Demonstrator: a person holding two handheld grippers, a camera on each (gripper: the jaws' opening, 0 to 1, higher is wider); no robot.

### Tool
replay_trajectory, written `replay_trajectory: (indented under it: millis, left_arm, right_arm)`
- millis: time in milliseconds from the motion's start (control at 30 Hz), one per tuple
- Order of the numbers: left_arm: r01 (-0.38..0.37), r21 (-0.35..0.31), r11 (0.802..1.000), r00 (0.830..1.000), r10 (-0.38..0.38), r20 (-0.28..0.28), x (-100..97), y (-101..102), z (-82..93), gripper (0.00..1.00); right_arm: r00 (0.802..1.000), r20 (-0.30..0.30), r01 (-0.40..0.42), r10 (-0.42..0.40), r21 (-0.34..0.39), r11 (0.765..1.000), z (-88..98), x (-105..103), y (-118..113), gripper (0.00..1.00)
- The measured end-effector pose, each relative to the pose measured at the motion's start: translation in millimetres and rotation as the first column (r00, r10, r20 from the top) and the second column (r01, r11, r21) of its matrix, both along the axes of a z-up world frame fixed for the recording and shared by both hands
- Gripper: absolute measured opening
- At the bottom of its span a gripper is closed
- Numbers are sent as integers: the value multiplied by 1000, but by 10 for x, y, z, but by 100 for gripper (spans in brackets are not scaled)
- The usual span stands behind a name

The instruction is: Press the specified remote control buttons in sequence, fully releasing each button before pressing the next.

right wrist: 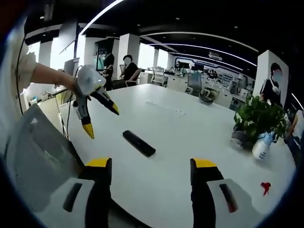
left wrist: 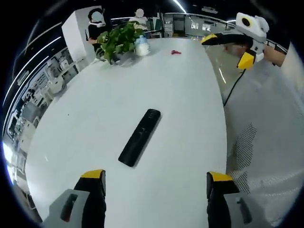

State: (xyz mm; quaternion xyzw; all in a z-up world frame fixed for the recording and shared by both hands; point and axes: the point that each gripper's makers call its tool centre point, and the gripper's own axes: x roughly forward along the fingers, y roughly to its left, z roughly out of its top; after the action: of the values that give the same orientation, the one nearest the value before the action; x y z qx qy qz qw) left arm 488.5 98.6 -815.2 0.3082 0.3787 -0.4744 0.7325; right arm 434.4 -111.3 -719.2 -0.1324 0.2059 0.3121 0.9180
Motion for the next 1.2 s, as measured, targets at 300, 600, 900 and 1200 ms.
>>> replay_trajectory:
  millis: [300,600,900,1200]
  left_arm:
    - [33,35,999,999,-32,-42,118,-74,-154,91]
    - [83,83,993,992,-75,-97,294,-106,-259,81]
    - [87,86,992,991,-78,-107,551,-171,-363,58]
    - [144,144,979,983,-126,-131,642,-233,-484,41]
  right_arm:
    - [1000,12,26,-26,10,1000,31,25,-48,68]
    - [1000,3,18,-18,8,1000,11,18,-38,66]
    - [1000,-7,27,-27,35,999,15,30,-52,63]
    - [999,-15,39,-38,50,998,14,35,-70,60]
